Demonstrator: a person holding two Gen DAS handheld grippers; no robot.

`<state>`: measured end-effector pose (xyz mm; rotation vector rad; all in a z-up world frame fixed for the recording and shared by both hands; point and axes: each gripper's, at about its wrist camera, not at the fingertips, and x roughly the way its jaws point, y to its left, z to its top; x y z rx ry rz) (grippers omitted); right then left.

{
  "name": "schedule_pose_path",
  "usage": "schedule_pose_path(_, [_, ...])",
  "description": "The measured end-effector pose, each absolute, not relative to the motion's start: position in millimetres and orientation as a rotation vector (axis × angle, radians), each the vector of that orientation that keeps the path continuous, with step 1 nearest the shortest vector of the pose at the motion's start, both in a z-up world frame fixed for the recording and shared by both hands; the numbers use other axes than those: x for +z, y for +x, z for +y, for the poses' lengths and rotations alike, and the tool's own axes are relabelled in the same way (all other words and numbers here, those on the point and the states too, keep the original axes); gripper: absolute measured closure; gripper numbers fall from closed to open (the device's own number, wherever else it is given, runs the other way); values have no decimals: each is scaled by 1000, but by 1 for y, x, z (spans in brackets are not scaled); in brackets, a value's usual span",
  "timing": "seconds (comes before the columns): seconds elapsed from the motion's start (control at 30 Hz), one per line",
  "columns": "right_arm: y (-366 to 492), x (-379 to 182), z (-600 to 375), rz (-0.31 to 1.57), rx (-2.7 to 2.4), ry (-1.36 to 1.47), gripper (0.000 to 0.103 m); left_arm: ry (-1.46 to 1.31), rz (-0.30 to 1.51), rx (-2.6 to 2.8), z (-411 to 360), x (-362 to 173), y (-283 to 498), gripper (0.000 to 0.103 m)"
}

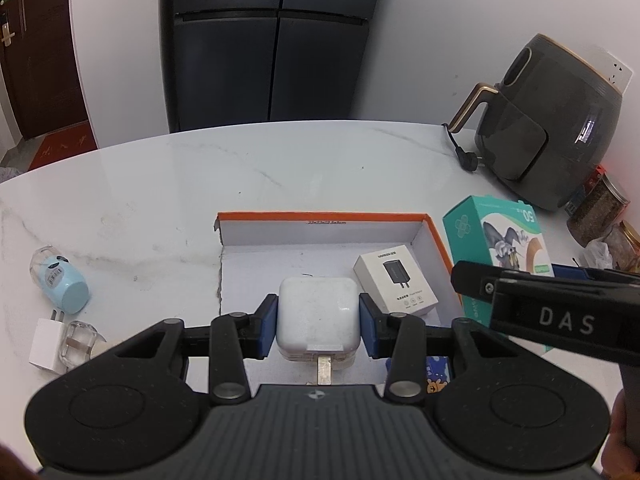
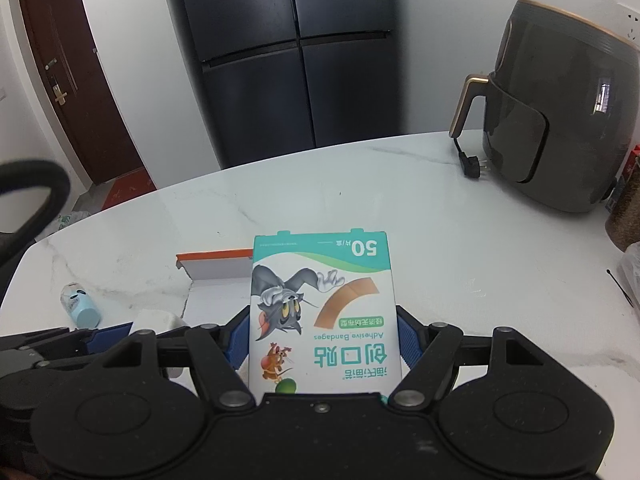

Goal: Organize rigid objects
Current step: 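Carry the white charger and bandage box over the orange-rimmed box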

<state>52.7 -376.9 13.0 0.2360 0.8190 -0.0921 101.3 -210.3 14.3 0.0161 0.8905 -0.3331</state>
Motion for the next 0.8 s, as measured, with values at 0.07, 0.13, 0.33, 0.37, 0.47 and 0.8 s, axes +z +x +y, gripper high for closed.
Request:
schedule_pose_path(0.07, [58,10,-378,827,-89,237,19,11,894,-329,-209,12,103,61])
schedule_pose_path(0.13, [64,6,-378,835,-83,237,19,6,897,-324,-208,11,105,61])
schedule_pose_path(0.33, [78,-3,-377,854,-77,226,19,2,903,-312,-208,7,114,61])
schedule_pose_path(0.37, [80,-5,-377,858,-76,223,19,0,904,-309,-208,6,116,61])
schedule_pose_path(0.47, [87,-11,-378,868,-78,216,19,-4,905,-304,-208,5,121,61])
schedule_pose_path(0.8, [95,-21,-387,842,-66,234,16,-1,923,-297,-215,-6,147,61])
